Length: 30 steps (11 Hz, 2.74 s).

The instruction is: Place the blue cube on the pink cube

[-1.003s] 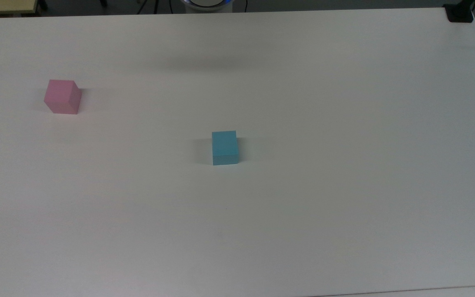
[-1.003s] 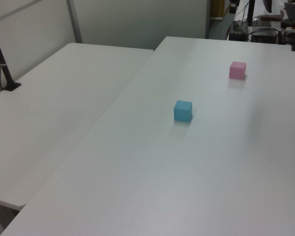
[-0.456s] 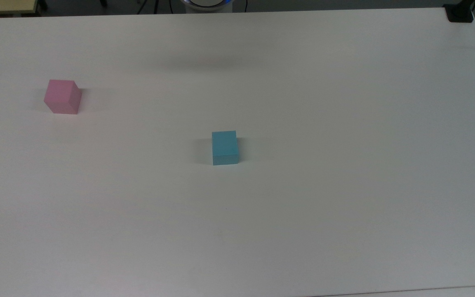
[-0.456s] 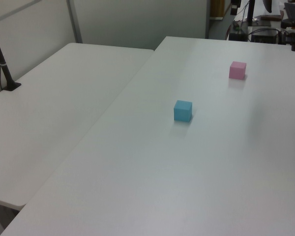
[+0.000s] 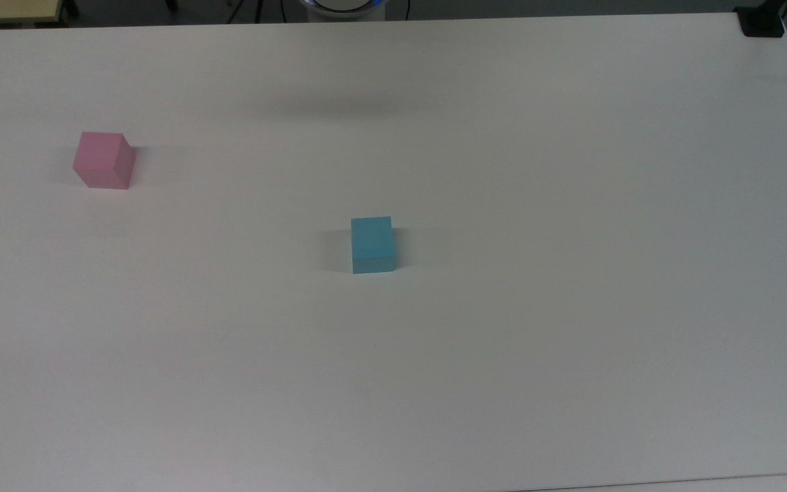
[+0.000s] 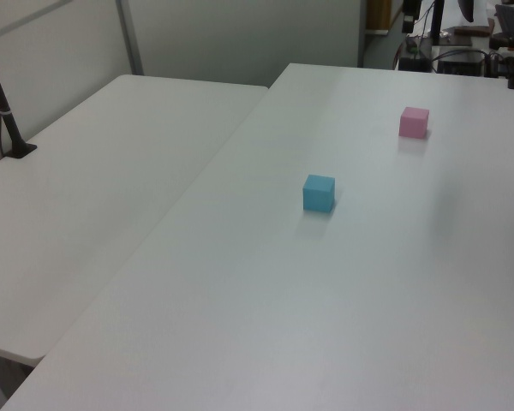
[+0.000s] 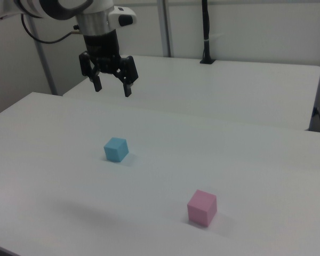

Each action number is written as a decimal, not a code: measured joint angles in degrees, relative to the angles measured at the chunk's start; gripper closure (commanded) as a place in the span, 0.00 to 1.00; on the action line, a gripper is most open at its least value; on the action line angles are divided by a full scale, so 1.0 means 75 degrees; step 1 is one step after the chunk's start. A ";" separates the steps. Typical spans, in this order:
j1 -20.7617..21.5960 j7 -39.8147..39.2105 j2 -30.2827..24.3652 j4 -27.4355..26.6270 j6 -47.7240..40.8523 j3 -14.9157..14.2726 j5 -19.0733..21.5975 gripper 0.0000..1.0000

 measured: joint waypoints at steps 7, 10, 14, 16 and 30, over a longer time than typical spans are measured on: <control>0.0067 0.0004 0.0015 -0.0776 0.0879 0.0076 0.1061 0.00; 0.0099 0.0899 0.0145 -0.1451 0.2330 0.0674 0.1086 0.00; 0.0269 0.1549 0.0938 -0.1622 0.3233 0.1187 0.1086 0.00; 0.0573 0.1730 0.1462 -0.1625 0.3780 0.1205 0.1064 0.00; 0.1079 0.3088 0.3264 -0.1410 0.4537 0.1445 -0.0904 0.00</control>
